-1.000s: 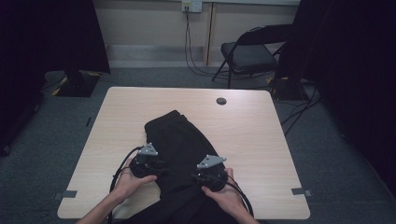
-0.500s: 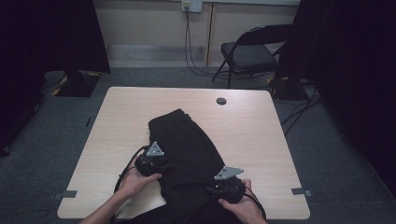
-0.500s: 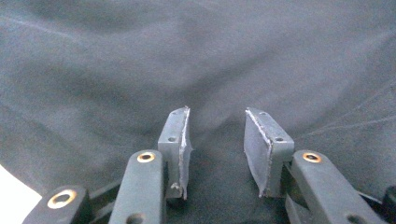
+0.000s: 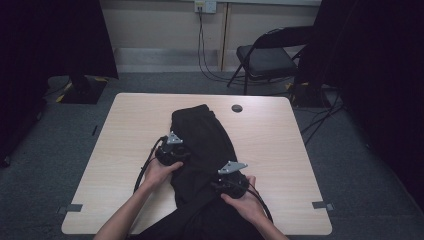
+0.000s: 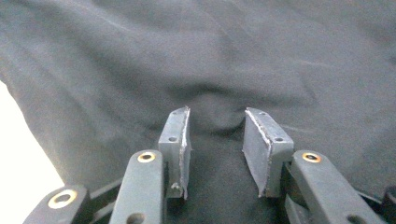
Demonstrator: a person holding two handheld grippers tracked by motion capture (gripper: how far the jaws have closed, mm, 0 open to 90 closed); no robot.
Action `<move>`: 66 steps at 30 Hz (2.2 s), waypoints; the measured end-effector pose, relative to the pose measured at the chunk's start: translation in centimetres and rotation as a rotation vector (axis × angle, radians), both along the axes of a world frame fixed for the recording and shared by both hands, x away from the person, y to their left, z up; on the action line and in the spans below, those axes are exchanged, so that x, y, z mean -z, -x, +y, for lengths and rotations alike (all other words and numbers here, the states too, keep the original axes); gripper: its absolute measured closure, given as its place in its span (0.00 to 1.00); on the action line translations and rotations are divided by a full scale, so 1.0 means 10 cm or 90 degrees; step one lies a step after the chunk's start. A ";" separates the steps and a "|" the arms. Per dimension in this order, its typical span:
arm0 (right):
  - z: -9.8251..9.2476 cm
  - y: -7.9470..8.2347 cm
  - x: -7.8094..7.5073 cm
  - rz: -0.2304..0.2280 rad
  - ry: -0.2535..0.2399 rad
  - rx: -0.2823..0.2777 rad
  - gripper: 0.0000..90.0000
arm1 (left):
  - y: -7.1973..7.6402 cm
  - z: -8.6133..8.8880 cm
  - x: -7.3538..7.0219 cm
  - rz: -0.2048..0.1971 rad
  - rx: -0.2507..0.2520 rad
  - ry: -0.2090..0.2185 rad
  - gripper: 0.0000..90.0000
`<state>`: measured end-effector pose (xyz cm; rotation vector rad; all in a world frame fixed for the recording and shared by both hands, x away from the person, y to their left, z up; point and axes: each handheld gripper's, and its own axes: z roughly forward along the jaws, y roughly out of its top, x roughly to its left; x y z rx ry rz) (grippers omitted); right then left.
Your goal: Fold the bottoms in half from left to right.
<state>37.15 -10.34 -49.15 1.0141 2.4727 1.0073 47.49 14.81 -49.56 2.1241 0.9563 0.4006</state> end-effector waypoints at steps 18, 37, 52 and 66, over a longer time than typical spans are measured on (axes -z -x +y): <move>0.08 -0.45 -0.04 0.018 0.020 0.042 0.49 | 0.61 0.15 -0.26 0.031 0.143 0.033 0.47; 0.81 0.59 -0.23 0.043 -0.074 -0.200 0.53 | 0.42 0.03 -0.01 0.013 0.081 -0.007 0.47; 1.03 0.73 0.01 0.006 0.009 -0.257 0.38 | 0.41 0.06 0.00 0.017 0.078 0.011 0.47; 0.82 0.70 -0.12 -0.001 -0.037 -0.185 0.98 | 0.44 0.04 0.01 0.000 0.082 -0.005 0.48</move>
